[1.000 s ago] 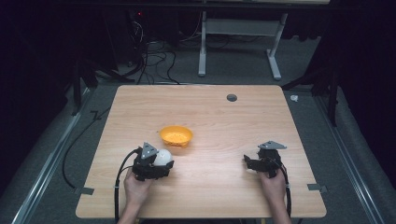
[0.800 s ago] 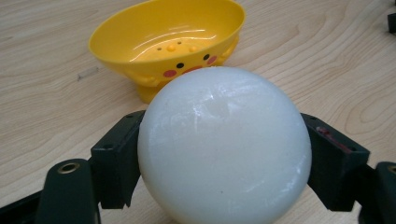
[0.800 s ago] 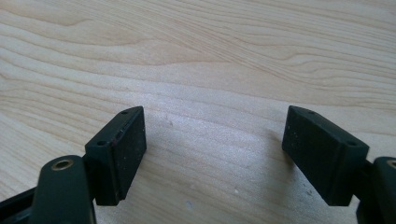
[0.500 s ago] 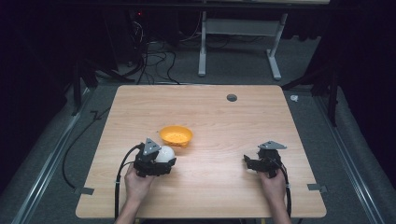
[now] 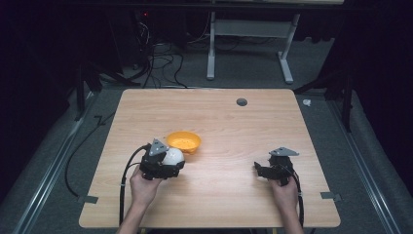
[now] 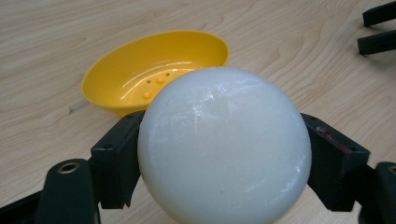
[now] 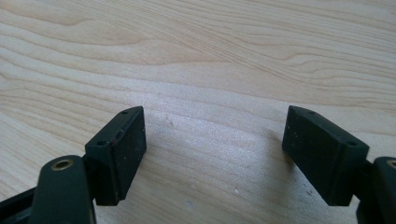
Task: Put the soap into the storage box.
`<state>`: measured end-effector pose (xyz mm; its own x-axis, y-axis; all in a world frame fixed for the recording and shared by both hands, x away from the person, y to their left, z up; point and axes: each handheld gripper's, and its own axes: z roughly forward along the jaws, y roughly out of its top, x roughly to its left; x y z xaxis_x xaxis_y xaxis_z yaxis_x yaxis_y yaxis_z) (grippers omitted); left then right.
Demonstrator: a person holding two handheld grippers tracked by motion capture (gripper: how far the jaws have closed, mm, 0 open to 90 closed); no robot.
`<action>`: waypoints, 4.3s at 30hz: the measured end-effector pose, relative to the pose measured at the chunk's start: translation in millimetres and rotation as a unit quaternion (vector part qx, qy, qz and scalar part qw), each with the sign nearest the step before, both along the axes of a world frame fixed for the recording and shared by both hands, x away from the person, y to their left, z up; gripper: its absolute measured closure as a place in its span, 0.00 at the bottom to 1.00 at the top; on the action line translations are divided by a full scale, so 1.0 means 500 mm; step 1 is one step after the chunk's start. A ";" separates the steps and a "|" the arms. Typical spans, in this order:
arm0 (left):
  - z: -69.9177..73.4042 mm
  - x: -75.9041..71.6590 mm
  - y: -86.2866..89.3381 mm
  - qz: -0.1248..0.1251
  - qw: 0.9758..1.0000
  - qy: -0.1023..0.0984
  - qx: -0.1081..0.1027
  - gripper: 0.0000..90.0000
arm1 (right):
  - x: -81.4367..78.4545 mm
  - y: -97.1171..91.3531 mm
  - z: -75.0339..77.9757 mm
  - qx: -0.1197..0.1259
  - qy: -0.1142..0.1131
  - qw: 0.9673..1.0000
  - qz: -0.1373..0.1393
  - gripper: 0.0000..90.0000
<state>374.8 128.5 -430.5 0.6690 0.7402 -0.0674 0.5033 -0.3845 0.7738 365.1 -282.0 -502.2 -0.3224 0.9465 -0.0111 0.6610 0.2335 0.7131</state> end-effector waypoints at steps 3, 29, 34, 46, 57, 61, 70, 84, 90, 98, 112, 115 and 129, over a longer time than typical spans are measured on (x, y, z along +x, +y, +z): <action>0.007 0.007 -0.002 -0.002 1.000 0.001 0.001 0.26 | 0.000 0.000 0.000 0.000 0.000 1.000 0.000 0.25; 0.047 0.068 -0.025 -0.004 1.000 0.011 -0.013 0.26 | 0.000 -0.001 0.000 0.001 0.000 1.000 0.001 0.25; 0.044 0.088 -0.042 -0.005 1.000 0.021 -0.006 0.26 | 0.000 -0.002 0.000 0.004 0.000 1.000 0.001 0.25; 0.033 0.125 -0.058 0.008 0.999 0.034 0.003 0.26 | 0.000 -0.002 0.000 0.006 0.000 1.000 0.000 0.25; 0.004 0.157 -0.062 0.038 0.998 0.049 0.013 0.26 | 0.000 -0.002 0.000 0.007 0.000 1.000 0.001 0.25; -0.002 0.163 -0.064 0.045 0.997 0.053 0.017 0.26 | 0.000 -0.002 0.000 0.006 0.000 1.000 0.001 0.25; -0.024 0.178 -0.076 0.058 0.996 0.058 0.031 0.26 | 0.000 -0.003 0.000 0.008 0.000 1.000 0.002 0.25; -0.036 0.190 -0.083 0.069 0.995 0.061 0.045 0.26 | 0.000 -0.003 0.000 0.008 0.001 1.000 0.002 0.25; -0.042 0.192 -0.090 0.068 0.994 0.062 0.050 0.26 | 0.000 -0.004 0.000 0.008 0.000 1.000 0.002 0.25; -0.045 0.193 -0.093 0.068 0.994 0.063 0.056 0.26 | 0.000 -0.004 0.000 0.009 0.000 1.000 0.002 0.25; -0.011 0.181 -0.075 0.069 0.997 0.029 0.013 0.27 | 0.000 -0.003 0.000 0.008 0.001 1.000 0.001 0.25; -0.006 0.175 -0.073 0.066 0.997 0.033 0.014 0.27 | 0.000 -0.003 0.000 0.009 0.000 1.000 0.001 0.25; 0.019 0.155 -0.056 0.052 0.998 0.026 0.010 0.27 | 0.000 -0.003 0.000 0.009 0.001 1.000 0.001 0.25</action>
